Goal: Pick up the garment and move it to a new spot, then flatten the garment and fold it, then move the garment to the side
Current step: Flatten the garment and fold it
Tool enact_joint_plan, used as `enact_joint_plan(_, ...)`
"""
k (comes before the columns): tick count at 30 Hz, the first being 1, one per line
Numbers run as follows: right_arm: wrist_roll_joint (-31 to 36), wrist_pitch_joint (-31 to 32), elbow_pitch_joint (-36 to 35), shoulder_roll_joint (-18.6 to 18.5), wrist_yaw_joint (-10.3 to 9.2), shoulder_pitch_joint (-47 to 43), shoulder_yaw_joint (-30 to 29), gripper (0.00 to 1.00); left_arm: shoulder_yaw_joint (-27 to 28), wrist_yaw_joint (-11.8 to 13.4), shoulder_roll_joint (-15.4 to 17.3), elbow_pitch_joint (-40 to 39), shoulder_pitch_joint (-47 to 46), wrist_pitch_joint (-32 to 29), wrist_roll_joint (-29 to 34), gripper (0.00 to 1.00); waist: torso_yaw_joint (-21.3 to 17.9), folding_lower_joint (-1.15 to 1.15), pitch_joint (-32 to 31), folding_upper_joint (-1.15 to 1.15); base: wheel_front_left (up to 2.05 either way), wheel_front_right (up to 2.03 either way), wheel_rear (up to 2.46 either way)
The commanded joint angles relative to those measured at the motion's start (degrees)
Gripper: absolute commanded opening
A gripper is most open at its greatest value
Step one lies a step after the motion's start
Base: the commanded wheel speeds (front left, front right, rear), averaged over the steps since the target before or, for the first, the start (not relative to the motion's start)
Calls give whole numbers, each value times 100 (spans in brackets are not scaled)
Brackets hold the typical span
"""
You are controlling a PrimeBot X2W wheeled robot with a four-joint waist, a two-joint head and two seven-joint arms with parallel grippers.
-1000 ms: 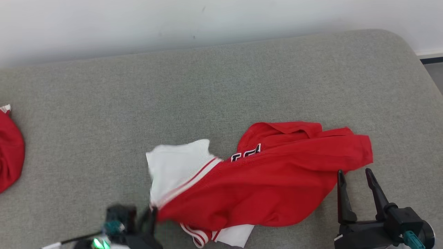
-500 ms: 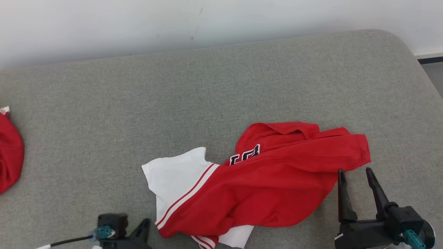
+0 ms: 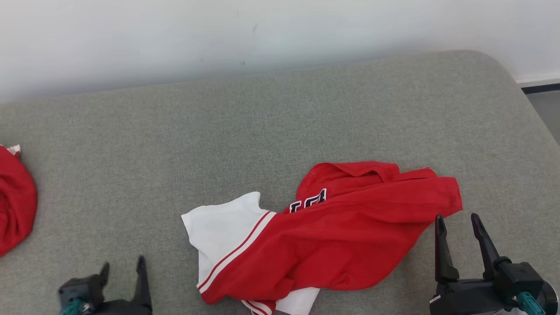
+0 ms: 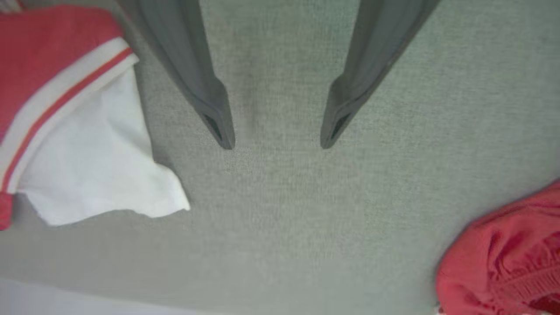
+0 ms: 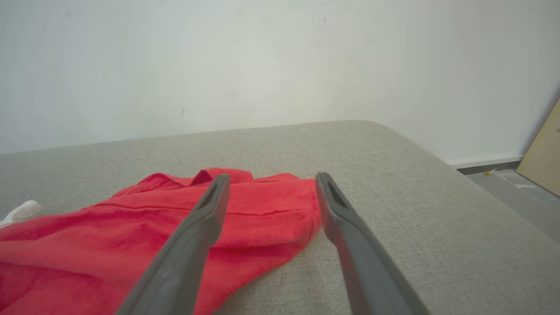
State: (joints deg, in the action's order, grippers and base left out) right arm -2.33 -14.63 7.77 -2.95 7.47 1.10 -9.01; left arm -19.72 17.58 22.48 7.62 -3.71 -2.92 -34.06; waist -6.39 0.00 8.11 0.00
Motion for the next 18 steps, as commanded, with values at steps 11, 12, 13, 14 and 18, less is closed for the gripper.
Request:
enact_joint_plan(11,-123,-14,6,12,6,-135,21,100,1244,-889,-1006,-1008,422,1808,892,100,230,0,-360,0,0,0,0)
enact_joint_plan(12,-171,-19,35,13,6,-150,83,100,1379,-1064,-1155,-1103,511,1810,1075,100,256,0,-384,0,0,0,0)
enact_joint_plan(13,-216,-24,54,14,6,-162,148,100,1503,-1226,-1312,-1150,566,1810,1211,100,286,0,-409,0,0,0,0)
enact_joint_plan(14,-266,-32,67,13,6,-169,208,100,1591,-1411,-1455,-1150,619,1811,1333,100,315,0,-435,0,0,0,0)
enact_joint_plan(18,-392,-46,232,10,6,-262,389,100,2021,-2050,-1854,-983,885,1814,1813,100,428,0,-527,0,0,0,0)
